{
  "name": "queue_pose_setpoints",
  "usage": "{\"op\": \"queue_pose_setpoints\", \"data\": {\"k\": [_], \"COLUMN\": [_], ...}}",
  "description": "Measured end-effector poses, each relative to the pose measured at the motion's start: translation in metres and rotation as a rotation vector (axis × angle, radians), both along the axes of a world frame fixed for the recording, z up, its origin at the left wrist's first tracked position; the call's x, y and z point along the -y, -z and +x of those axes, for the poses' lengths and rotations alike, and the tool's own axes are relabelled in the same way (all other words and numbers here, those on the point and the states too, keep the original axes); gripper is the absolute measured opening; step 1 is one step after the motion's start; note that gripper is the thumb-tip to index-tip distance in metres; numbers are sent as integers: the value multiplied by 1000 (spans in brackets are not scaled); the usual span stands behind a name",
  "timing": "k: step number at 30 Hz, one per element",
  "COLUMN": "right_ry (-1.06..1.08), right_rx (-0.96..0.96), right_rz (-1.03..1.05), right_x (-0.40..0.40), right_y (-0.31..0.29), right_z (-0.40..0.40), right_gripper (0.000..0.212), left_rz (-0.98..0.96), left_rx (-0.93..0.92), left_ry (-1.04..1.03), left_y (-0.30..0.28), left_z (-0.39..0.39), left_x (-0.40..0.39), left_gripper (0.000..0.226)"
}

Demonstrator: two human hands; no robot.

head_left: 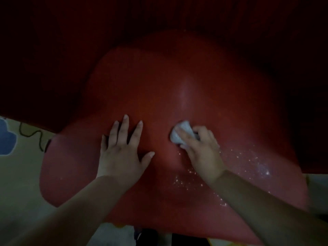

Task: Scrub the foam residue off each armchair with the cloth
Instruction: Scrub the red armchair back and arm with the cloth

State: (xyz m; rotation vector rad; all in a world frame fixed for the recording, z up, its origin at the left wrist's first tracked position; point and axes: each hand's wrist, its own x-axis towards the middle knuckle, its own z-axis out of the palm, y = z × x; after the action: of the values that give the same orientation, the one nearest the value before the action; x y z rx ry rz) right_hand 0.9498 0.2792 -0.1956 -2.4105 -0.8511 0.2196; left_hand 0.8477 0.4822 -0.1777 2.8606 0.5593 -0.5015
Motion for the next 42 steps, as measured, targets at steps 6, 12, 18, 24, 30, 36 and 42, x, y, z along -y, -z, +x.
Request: {"op": "queue_pose_setpoints", "data": {"k": [6, 12, 18, 24, 30, 36, 42], "right_ry": [218, -110, 58, 163, -201, 287, -181], "right_rx": [-25, 31, 98, 16, 163, 81, 134], "right_rz": [66, 20, -38, 50, -108, -125, -146], "right_x": [-35, -43, -20, -81, 3, -18, 43], "right_y": [-6, 3, 3, 5, 0, 6, -8], "right_z": [65, 9, 30, 25, 4, 20, -57], "right_gripper": [45, 43, 43, 36, 51, 43, 49], "left_rz": [-52, -144, -125, -112, -139, -121, -118], "left_rx": [45, 95, 100, 100, 133, 141, 119], "left_ry": [3, -29, -63, -63, -51, -20, 29], "left_y": [3, 2, -1, 0, -5, -1, -2], "left_z": [-6, -13, -23, -23, -22, -19, -22], "left_x": [-6, -10, -20, -19, -11, 7, 1], "left_gripper": [87, 88, 94, 93, 87, 87, 89]}}
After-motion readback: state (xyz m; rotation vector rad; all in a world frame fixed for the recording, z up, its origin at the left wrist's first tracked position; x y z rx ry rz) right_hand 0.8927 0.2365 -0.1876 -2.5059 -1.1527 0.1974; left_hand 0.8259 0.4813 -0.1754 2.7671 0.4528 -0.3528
